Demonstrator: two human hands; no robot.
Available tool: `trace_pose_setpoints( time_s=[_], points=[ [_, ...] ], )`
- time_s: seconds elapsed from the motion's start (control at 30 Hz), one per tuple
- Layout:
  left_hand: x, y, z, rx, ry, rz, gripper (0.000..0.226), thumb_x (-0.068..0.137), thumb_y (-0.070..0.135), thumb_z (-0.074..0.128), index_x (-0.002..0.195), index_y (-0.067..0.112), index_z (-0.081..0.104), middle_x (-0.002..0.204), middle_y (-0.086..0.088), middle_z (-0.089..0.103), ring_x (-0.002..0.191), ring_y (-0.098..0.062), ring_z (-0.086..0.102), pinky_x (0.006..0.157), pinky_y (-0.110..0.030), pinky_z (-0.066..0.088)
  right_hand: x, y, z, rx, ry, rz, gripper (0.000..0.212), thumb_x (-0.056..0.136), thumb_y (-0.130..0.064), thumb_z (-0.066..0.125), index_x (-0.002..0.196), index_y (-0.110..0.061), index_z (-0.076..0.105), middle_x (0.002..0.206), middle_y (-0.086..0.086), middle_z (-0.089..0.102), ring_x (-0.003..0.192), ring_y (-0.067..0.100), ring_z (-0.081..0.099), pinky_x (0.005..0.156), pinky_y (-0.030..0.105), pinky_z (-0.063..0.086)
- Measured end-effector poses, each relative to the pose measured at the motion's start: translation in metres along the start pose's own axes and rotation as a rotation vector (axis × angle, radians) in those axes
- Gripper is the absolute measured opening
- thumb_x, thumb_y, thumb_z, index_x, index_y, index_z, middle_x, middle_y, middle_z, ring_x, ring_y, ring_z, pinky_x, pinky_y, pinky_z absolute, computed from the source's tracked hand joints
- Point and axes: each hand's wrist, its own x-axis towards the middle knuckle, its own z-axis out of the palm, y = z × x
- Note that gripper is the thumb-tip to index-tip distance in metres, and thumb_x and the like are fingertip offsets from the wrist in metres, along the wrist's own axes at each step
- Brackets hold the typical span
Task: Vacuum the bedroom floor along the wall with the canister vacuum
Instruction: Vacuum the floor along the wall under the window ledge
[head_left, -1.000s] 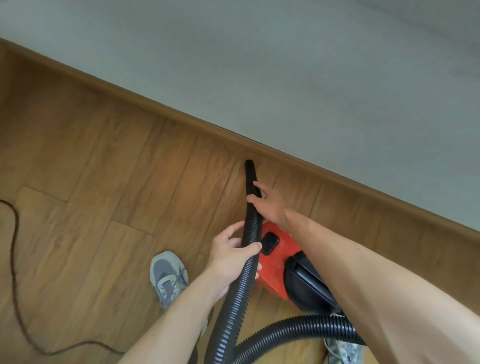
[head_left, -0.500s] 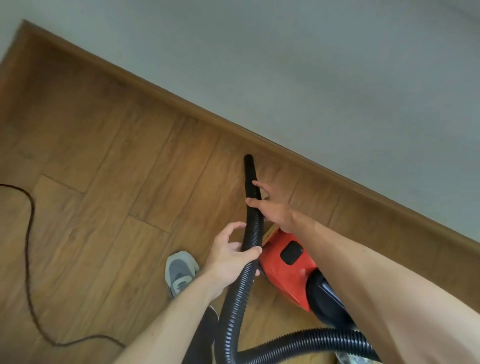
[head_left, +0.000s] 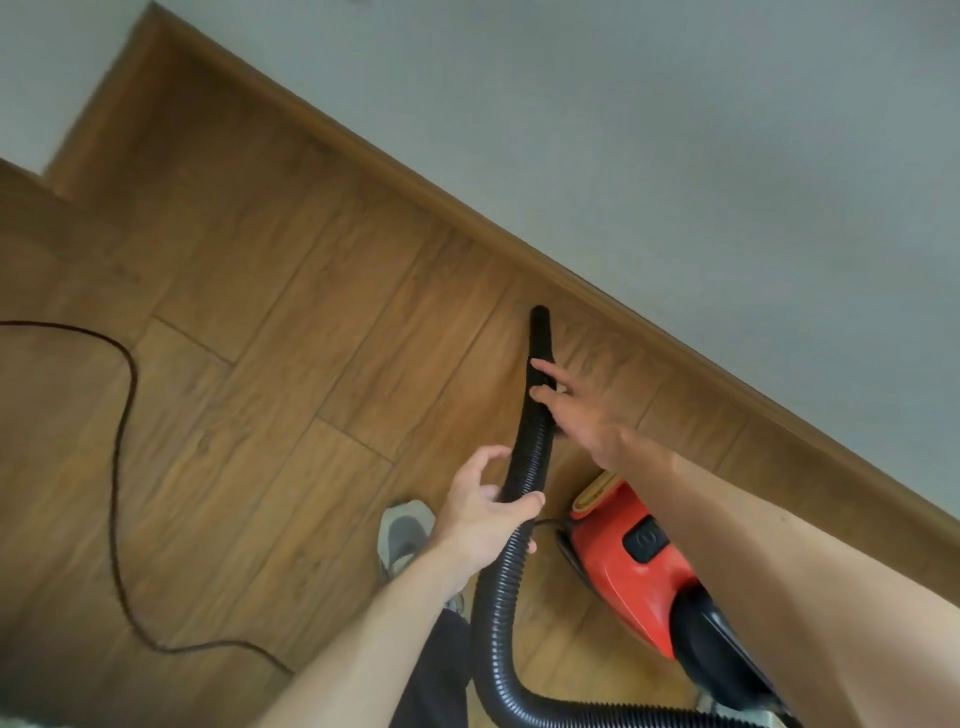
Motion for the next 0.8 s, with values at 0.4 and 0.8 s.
trace_pose_setpoints(
  time_s=[0.4,0.8],
  points=[
    [0.004,0.012,-0.04,-0.124,0.009,-0.047,0.052,0.083,0.016,0.078,0.122,0.037,0.048,0.096,-0.006,0.076,0.066,-0.03,0.074,0.061,-0.038,0.062,0.016,-0.04,0.035,-0.062,0.032,0.045,0.07,0.096,-0.022,0.065,0.154,-0.031,0.028,0.118,0.013,0.065,0.089,0.018,0.071,0.065,0.022,0.059],
    [0.004,0.037,-0.086,-0.268,0.0,-0.059,0.057,0.085,0.01,0.075,0.12,0.047,0.048,0.093,-0.01,0.077,0.081,-0.039,0.074,0.072,-0.061,0.058,0.046,-0.08,0.084,-0.121,0.061,0.016,0.071,0.09,-0.022,0.071,0.149,-0.034,0.034,0.109,0.003,0.064,0.08,0.013,0.069,0.058,0.022,0.055]
  ],
)
